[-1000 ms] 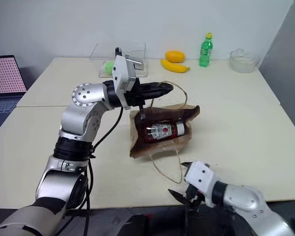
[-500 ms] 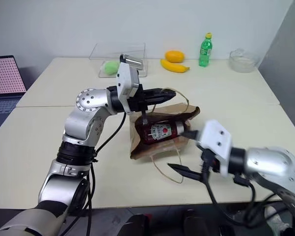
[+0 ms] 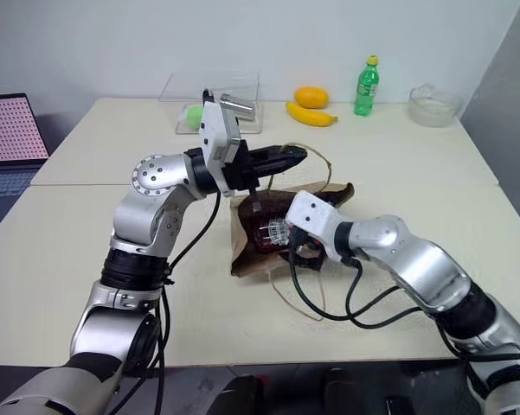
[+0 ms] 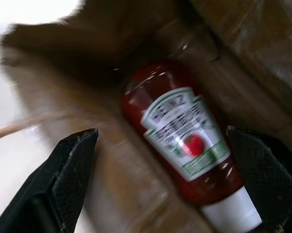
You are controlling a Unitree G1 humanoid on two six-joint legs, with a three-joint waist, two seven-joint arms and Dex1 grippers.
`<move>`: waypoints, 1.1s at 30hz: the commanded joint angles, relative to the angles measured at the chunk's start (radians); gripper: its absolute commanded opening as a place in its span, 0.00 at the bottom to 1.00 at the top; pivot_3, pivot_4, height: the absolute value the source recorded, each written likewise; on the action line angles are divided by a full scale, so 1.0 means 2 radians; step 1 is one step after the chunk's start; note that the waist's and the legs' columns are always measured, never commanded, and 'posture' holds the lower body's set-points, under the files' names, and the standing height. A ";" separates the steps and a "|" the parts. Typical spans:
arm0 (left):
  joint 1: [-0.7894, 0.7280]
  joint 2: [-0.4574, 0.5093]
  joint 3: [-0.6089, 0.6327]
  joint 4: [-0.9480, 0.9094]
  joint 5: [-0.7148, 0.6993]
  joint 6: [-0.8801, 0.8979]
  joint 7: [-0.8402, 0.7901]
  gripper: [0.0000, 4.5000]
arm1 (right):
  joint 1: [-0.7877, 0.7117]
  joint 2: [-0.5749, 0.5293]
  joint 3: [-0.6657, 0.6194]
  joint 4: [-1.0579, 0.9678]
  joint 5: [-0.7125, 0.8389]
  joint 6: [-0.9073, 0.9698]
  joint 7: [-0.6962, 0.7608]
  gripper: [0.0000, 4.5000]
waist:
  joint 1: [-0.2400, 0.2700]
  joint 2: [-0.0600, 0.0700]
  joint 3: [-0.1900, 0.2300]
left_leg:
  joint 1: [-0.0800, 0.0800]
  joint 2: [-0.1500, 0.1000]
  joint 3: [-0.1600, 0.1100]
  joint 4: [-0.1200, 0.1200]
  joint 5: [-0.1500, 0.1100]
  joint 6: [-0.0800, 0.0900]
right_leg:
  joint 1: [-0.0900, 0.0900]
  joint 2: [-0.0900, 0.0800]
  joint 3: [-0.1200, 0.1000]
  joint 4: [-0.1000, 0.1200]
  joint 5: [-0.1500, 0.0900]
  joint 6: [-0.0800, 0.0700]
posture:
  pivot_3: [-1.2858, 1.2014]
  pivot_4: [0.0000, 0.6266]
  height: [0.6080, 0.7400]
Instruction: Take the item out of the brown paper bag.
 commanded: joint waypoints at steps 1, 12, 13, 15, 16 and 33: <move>-0.008 -0.003 0.013 -0.021 -0.015 -0.006 0.010 0.00 | -0.031 -0.009 0.060 0.036 -0.099 -0.041 0.009 0.99 | 0.000 0.000 0.000 | 0.000 0.000 0.000 0.000 0.000 0.000 | 0.000 0.000 0.000 0.000 0.000 0.000 | 0.52 0.24 1.00; -0.004 0.008 0.013 -0.027 -0.020 -0.001 0.012 0.00 | -0.061 -0.005 0.162 0.092 -0.304 -0.127 0.070 0.99 | -0.001 0.000 0.000 | 0.000 0.000 0.000 0.000 0.000 0.000 | 0.000 0.000 0.000 0.000 0.000 0.000 | 0.52 0.24 1.00; -0.003 0.008 0.013 -0.028 -0.020 -0.001 0.012 0.00 | -0.062 -0.001 0.163 0.099 -0.316 -0.133 0.073 0.99 | -0.001 0.000 0.000 | 0.000 0.000 0.000 0.000 0.000 0.000 | 0.000 0.000 0.000 0.000 0.000 0.000 | 0.52 0.24 1.00; -0.002 0.009 0.012 -0.029 -0.019 -0.001 0.012 0.00 | -0.067 0.017 0.164 0.123 -0.338 -0.147 0.075 0.99 | -0.001 0.000 0.000 | 0.000 0.000 0.000 0.000 0.000 0.000 | 0.000 0.000 0.000 0.000 0.000 0.000 | 0.52 0.24 1.00; -0.002 0.009 0.011 -0.030 -0.019 -0.001 0.012 0.00 | -0.070 0.026 0.164 0.136 -0.349 -0.154 0.078 0.99 | -0.001 0.000 0.000 | 0.000 0.000 0.000 0.000 0.000 0.000 | 0.000 0.000 0.000 0.000 0.000 0.000 | 0.52 0.24 1.00; -0.005 0.021 0.012 0.017 0.016 -0.048 0.025 0.00 | -0.050 0.046 0.054 0.124 -0.351 -0.221 0.168 0.69 | -0.004 0.000 0.000 | 0.000 0.000 0.000 0.000 0.000 0.000 | 0.000 0.000 0.000 0.001 0.000 0.000 | 0.52 0.24 1.00</move>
